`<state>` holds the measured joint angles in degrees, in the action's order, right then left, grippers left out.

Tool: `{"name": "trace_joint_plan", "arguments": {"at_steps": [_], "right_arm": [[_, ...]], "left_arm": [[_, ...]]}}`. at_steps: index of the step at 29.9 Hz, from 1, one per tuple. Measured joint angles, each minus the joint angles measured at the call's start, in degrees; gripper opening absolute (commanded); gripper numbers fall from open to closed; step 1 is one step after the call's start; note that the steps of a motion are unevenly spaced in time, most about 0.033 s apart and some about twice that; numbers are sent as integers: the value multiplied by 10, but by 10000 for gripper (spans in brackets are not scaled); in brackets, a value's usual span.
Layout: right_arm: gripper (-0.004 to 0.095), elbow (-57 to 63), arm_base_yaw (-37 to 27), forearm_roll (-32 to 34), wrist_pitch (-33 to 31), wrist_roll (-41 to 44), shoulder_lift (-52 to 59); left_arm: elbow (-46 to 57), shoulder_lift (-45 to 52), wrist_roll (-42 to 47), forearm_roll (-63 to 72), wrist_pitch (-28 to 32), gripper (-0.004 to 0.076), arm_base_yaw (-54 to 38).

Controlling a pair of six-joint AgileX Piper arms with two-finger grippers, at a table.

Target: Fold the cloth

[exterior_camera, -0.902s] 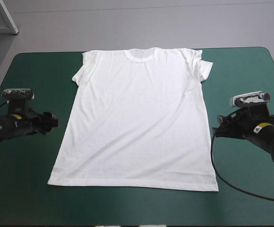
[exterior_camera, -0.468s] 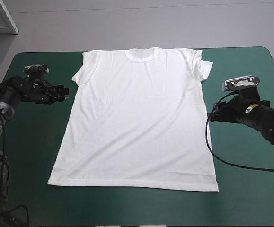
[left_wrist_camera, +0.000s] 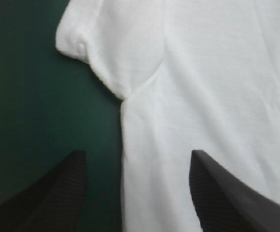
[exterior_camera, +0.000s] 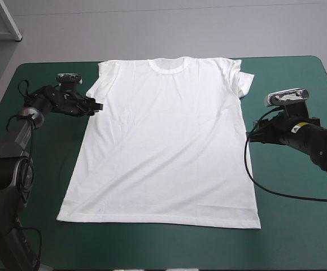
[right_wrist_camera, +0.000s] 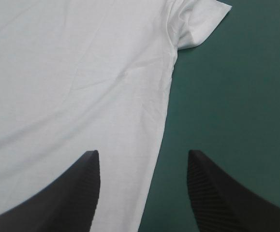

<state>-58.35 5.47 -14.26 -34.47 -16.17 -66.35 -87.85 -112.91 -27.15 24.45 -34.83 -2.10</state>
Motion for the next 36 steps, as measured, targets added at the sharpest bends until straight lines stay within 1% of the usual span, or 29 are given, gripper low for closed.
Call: {"name": "trace_joint_plan", "arguments": {"at_steps": [7,9,11,16,17,22,26,28,31,36], "right_arm": [[509,0,0,0,0,-2,0],[508,0,0,0,0,-2,0],[508,0,0,0,0,-2,0],[505,0,0,0,5,-3,0],[497,0,0,0,7,-3,0],[470,0,0,1,11,-4,-1],[477,-6,0,2,10,-5,-25],[508,-12,0,0,10,-13,-55],[583,-34,0,-4,10,-27,-114],[598,-98,0,-17,12,-32,-223]], "left_arm": [[-17,-42,4,-21,-4,448,5],[-20,-45,5,-25,-9,424,5],[-21,-45,5,-25,-18,349,5],[-25,-45,0,-25,-47,57,7],[-25,-45,-3,-25,-50,21,8],[-25,-45,-16,-25,-57,19,19],[-26,-46,-21,-25,-58,19,23],[-26,-46,-21,-24,-58,19,23],[-26,-46,-21,-24,-60,19,23],[-26,-46,-21,-23,-61,19,23]]}}
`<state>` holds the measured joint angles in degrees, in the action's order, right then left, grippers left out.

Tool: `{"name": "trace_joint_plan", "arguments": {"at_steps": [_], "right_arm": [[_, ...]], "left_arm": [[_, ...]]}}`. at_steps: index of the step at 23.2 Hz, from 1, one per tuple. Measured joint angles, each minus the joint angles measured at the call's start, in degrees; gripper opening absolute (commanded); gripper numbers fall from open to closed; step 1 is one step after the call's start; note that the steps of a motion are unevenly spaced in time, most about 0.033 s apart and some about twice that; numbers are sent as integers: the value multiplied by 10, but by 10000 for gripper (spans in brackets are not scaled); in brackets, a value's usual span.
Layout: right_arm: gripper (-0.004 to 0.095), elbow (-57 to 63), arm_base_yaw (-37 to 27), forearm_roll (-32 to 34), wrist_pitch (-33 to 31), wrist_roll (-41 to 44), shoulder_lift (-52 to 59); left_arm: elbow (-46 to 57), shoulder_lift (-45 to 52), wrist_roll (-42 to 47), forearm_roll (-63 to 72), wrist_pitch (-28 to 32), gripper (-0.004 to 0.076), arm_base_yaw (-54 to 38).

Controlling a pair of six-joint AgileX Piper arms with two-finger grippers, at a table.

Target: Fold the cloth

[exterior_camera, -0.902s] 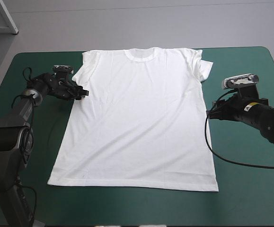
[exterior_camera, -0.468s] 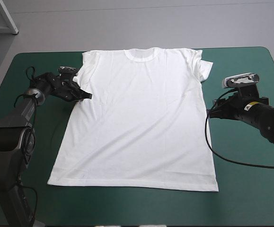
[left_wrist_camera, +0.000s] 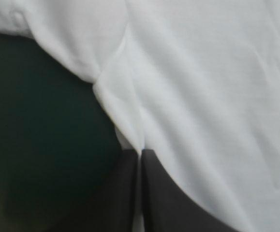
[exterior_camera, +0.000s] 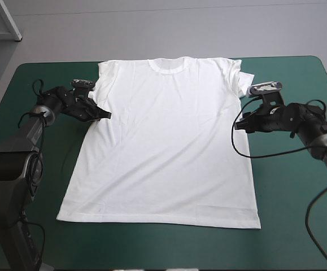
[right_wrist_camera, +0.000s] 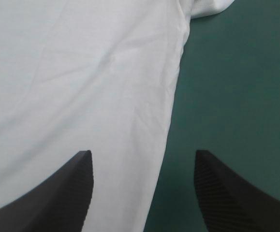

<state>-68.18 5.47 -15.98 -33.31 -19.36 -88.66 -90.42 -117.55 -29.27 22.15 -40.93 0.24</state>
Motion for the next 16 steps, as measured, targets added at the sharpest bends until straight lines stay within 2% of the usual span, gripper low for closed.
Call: {"name": "trace_joint_plan", "arguments": {"at_steps": [6,12,14,16], "right_arm": [[596,-93,0,-3,4,-4,-127],[594,-130,0,-3,8,-4,-209],[557,-145,0,-7,10,-6,-237],[411,-153,3,-9,10,-7,-245]], "left_arm": [[-1,0,0,0,-1,19,0],[-1,0,0,0,-1,19,0],[-1,0,0,0,-1,19,0],[-1,0,0,1,-1,19,0]]}}
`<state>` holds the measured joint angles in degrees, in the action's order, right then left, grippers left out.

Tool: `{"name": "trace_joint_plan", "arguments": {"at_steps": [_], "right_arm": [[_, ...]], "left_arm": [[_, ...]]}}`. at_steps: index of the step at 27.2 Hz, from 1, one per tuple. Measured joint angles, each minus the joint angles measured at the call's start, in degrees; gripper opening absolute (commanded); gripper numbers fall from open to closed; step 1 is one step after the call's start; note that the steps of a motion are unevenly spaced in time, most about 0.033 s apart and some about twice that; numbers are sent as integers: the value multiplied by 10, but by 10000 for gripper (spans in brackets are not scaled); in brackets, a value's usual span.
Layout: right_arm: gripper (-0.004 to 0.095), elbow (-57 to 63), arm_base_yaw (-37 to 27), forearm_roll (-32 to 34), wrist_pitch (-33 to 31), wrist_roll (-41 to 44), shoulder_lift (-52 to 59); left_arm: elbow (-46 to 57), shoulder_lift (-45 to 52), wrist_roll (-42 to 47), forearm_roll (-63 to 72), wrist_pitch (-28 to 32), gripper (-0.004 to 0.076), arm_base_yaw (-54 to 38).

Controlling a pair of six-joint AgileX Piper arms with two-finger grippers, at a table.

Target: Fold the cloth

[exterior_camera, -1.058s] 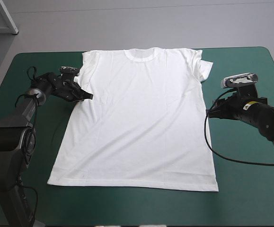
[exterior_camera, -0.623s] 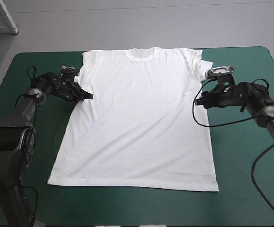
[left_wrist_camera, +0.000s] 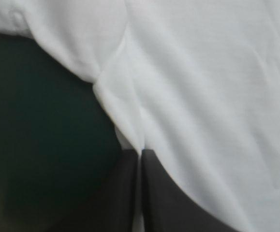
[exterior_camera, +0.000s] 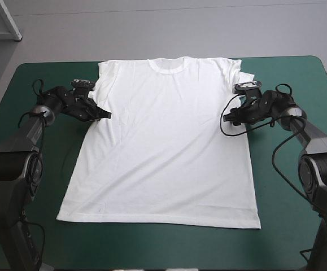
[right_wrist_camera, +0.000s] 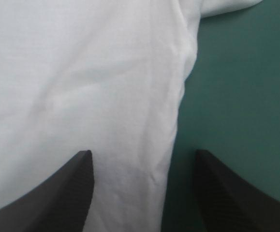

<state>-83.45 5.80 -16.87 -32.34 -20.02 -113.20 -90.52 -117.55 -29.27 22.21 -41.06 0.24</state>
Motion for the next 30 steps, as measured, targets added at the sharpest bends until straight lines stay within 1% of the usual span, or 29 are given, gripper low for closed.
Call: {"name": "trace_joint_plan", "arguments": {"at_steps": [1,2,3,4,5,12,17,25,30], "right_arm": [[311,-1,2,1,0,-2,-2],[234,-3,7,1,-4,-5,-3],[96,-4,10,1,-8,-9,-4],[60,-5,13,1,-11,-12,-5],[-17,-5,13,0,-12,-13,-5],[-12,-14,14,18,-17,1,-6],[-12,-35,14,35,-46,3,15],[-14,-111,15,37,-58,-2,126],[-14,-151,15,34,-74,-5,187]], "left_arm": [[0,0,0,0,0,19,0],[0,0,0,-1,0,19,0],[0,0,0,-1,0,19,0],[0,0,0,-1,0,19,0],[0,0,0,-1,0,19,0],[0,1,0,0,2,19,0],[6,19,0,-2,2,19,0],[5,139,22,7,23,19,-2],[-24,216,24,17,21,19,-11]]}}
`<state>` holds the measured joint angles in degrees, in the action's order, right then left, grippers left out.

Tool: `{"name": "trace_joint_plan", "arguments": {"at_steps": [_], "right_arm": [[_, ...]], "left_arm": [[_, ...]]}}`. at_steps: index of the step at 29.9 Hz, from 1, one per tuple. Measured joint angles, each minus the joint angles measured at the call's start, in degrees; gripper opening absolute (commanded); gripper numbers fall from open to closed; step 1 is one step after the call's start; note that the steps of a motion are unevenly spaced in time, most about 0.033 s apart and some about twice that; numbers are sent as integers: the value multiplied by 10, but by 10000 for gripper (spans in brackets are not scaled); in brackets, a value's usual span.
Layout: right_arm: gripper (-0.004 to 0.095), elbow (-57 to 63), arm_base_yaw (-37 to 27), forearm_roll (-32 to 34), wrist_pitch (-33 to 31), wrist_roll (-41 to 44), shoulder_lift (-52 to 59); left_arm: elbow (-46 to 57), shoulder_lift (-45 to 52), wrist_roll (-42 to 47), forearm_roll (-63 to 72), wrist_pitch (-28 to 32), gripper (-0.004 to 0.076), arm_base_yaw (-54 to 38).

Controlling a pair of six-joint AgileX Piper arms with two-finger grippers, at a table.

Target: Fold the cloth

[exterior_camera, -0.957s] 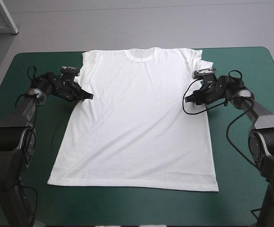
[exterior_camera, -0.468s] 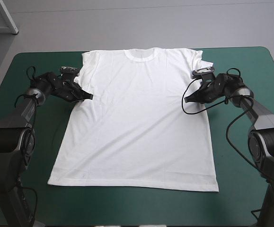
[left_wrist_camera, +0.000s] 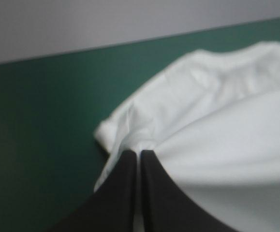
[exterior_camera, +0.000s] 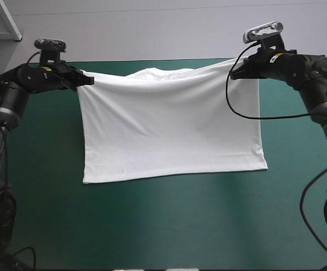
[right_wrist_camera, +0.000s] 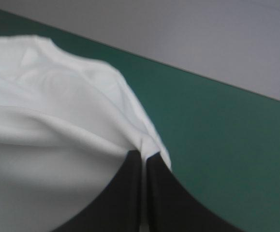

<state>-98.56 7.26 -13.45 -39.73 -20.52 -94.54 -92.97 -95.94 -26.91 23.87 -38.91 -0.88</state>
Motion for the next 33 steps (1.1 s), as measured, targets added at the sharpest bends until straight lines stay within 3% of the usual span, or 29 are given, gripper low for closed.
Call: {"name": "trace_joint_plan", "arguments": {"at_steps": [6,17,28,33], "right_arm": [[-14,-35,0,-4,-46,-14,75],[-14,-44,0,-5,-36,-24,186],[-14,-45,-3,3,32,-22,88],[-14,-108,-24,-15,29,-21,-7]], "left_arm": [[-58,85,-5,0,-31,19,-1],[-121,150,-24,0,-54,19,-1],[-126,49,-24,4,-37,19,-1],[-213,-47,-12,4,-67,19,-1]]}}
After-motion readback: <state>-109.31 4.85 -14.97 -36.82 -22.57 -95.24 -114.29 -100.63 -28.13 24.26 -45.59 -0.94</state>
